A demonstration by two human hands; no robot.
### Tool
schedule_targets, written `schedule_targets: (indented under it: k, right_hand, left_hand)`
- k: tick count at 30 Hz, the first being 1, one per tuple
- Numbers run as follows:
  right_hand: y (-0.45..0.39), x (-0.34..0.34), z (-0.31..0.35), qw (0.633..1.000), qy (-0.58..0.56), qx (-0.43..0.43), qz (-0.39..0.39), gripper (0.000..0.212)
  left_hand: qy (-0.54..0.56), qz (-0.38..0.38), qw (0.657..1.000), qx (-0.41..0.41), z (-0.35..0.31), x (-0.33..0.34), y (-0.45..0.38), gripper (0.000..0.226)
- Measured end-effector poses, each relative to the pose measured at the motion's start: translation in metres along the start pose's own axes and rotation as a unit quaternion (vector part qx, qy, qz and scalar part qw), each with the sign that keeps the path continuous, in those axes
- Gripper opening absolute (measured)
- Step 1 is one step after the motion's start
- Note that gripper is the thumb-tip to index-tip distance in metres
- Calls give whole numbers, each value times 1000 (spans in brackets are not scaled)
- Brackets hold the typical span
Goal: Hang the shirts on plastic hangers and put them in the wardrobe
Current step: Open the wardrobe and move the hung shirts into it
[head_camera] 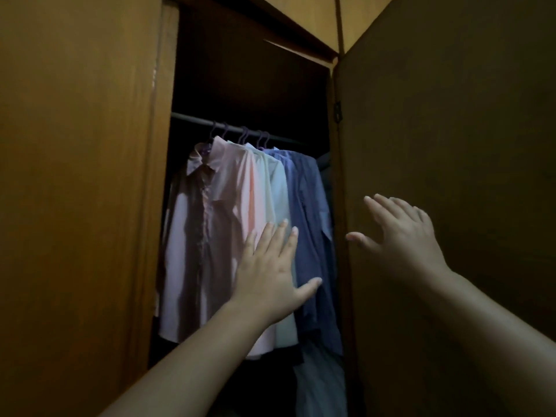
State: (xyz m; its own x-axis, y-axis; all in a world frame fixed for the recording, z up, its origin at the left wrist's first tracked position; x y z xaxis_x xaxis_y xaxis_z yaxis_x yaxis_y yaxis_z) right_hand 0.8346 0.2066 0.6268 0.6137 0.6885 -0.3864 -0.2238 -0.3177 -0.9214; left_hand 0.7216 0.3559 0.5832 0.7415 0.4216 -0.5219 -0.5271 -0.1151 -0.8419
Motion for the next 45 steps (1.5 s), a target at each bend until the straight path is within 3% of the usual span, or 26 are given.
schedule_targets:
  k: [5,17,23,32,40,45]
  right_hand:
    - [49,-38,-58,999,26,18,3,75]
    - [134,-125,-177,990,75,74,-92,63]
    - [158,-102,-230,971,-108,209,33,71]
    - [166,-101,-235,942,-260,214,7,48]
    - [172,-107,-206,912,-361,192,-42,41]
    - [174,-108,-194,879,-426,197,-87,39]
  left_hand:
    - [73,34,997,13,-80,25,12,106]
    - [263,109,953,102,-285,49,29,106]
    - [321,166,928,92,-353,66,41,114]
    - [305,170,932,99,-362,66,43,114]
    - [323,97,934,114,-321,40,66,114]
    - [312,92,938,116,-290,24,71,112]
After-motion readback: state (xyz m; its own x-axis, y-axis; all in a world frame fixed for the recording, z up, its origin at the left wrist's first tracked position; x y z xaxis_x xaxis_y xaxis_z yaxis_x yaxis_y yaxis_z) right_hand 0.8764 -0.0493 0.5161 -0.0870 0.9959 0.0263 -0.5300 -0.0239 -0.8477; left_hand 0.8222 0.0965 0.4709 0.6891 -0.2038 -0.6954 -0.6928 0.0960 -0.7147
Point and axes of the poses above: each hand's wrist, its own y-axis away from the middle knuckle, its own x-axis out of the palm, z = x × y, the point moved 9 cm from there along -y, towards the middle knuckle, and after that the axes turned 9 degrees about y, right-handed, at the moved point
